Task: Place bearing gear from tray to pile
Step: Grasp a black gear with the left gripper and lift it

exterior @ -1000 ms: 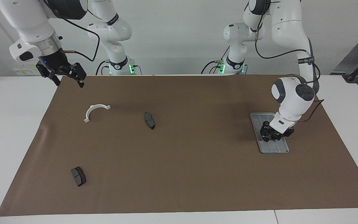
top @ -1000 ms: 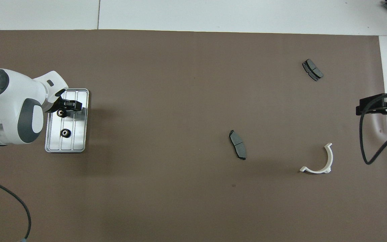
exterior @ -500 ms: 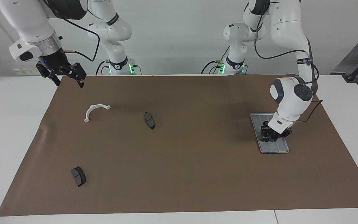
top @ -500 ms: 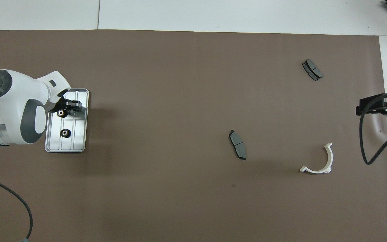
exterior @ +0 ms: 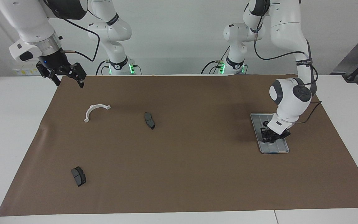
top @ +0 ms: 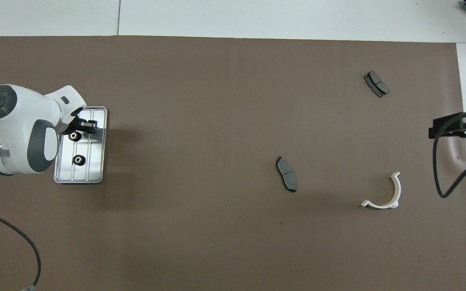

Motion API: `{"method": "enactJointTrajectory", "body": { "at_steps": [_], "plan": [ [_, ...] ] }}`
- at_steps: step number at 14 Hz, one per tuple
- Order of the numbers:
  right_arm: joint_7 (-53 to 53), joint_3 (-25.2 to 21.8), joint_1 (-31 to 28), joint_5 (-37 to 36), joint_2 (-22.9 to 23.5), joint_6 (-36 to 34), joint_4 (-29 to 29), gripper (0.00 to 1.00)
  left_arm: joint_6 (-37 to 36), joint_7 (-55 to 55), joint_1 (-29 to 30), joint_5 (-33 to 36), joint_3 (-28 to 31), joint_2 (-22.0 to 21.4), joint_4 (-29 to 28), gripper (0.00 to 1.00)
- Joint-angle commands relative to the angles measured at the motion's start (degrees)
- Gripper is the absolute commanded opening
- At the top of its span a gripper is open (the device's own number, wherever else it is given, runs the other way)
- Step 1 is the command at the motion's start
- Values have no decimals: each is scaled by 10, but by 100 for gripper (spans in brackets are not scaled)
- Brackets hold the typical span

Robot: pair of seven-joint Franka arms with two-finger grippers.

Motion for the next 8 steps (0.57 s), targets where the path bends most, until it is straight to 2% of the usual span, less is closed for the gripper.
{"method": "enactJointTrajectory", "body": {
  "at_steps": [1,4,5,8],
  "plan": [
    [-11,1,-2,8,1,-13,4,100,18,-1,-6,-4,7,0,-19,24],
    [-11,1,-2,8,1,-13,4,100,17,-1,-6,-3,7,0,-18,4],
    [-11,1,-2,8,1,-13,4,100,13,-1,-5,-3,7,0,-15,0],
    [-11,1,-2,8,1,-13,4,100,-21,-2,-7,-3,7,4,25,0]
  ]
}}
